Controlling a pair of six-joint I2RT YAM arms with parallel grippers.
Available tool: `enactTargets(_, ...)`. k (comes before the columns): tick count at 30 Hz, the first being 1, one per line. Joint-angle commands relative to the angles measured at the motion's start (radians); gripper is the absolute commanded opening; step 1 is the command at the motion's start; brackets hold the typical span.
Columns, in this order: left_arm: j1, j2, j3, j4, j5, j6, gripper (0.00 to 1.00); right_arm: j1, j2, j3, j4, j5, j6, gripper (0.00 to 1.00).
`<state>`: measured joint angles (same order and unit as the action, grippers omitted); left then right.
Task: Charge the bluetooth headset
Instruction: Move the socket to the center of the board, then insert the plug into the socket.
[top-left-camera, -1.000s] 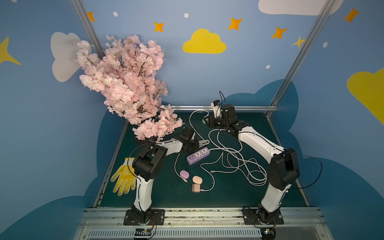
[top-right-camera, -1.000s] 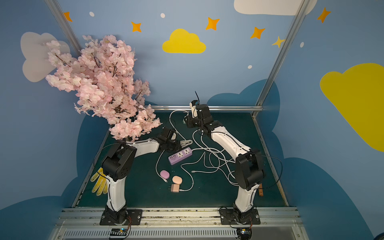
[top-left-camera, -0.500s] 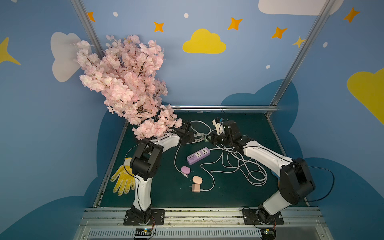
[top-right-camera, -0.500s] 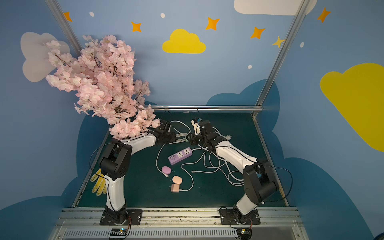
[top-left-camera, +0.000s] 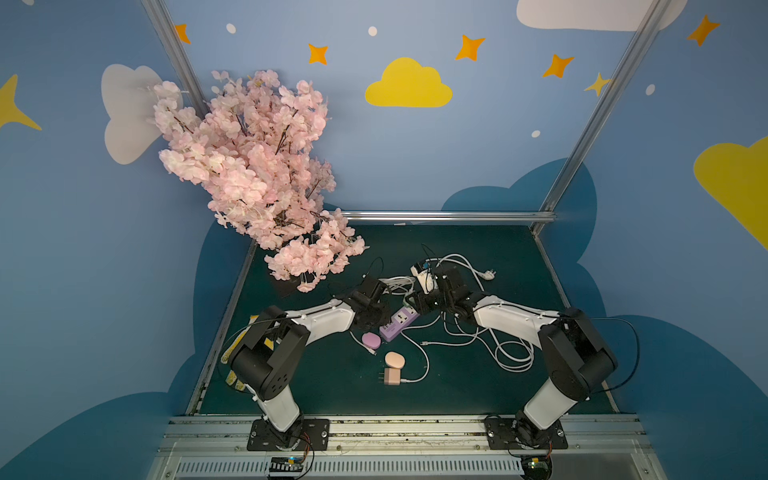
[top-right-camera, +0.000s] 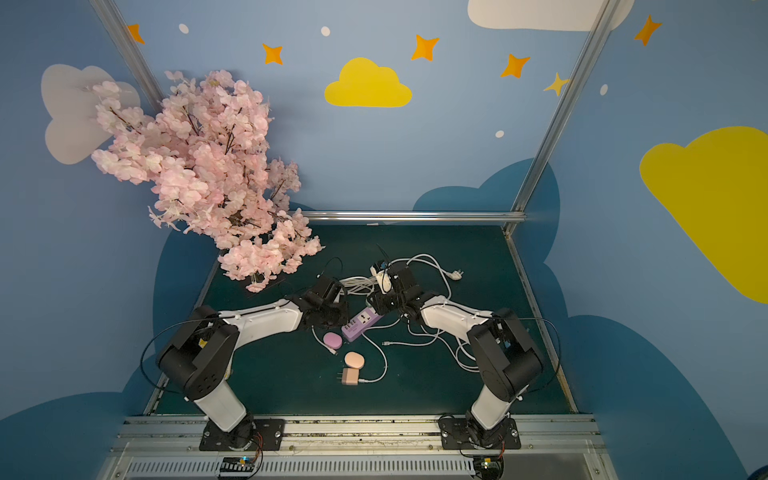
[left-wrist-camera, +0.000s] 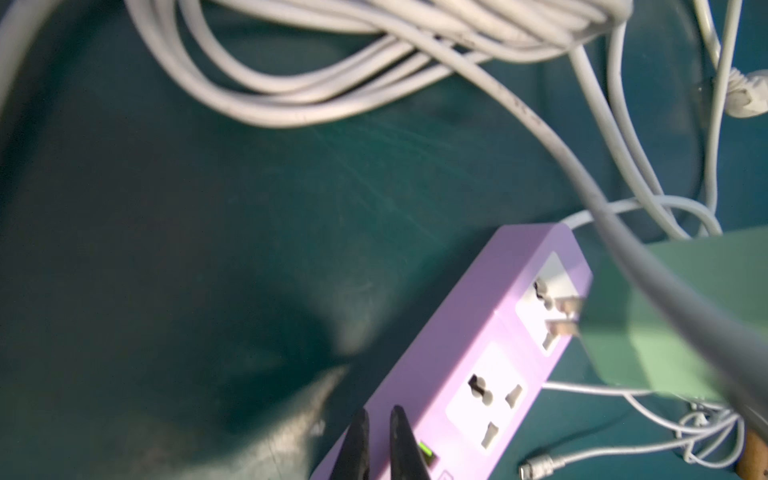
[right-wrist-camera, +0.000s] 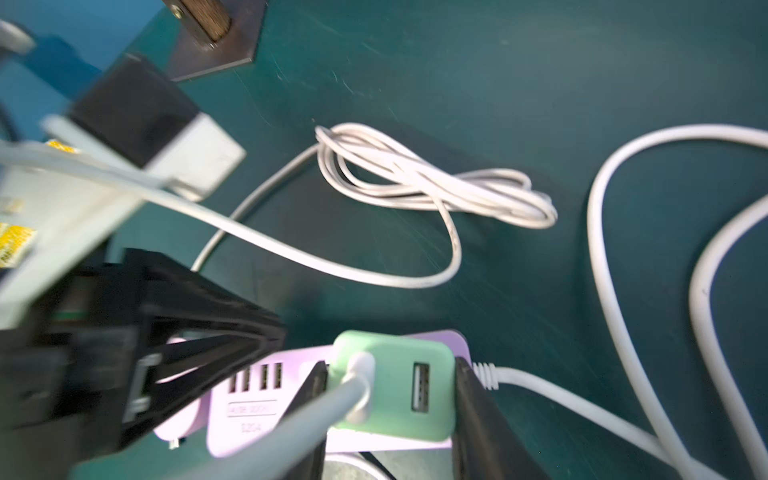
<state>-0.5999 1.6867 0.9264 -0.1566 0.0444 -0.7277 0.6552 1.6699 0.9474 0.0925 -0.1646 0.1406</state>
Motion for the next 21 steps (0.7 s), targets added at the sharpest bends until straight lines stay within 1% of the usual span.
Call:
enactTargets(1,-0.001,-0.046,-0.022,-0.017,-0.031,-0.05,0.12,-0.001,-0.018,-0.022,0.079,0.019,-0.017,0.0)
enactTargets(6,-0.006,-0.119,-0.03,-0.044,-0.034,-0.052,0.15,-0.001,-0.054,-0.05,0.074,0.016,-0.053,0.0)
enactTargets(9,-0.02,-0.141,-0.024,-0.065,-0.028,-0.059,0.2,-0.003,-0.061,-0.066,0.07,0.022,-0.087,0.0)
enactTargets(13,-0.049,-0.159,-0.035,-0.071,-0.012,-0.089,0.25,-0.012,-0.079,-0.097,0.084,0.028,-0.092,0.0)
enactTargets(17,-0.069,-0.142,-0.046,-0.067,-0.009,-0.11,0.25,-0.02,-0.086,-0.117,0.105,0.023,-0.086,0.0)
enactTargets(21,-0.073,-0.09,-0.057,-0.032,0.029,-0.139,0.24,-0.022,-0.06,-0.113,0.103,0.017,-0.084,0.0)
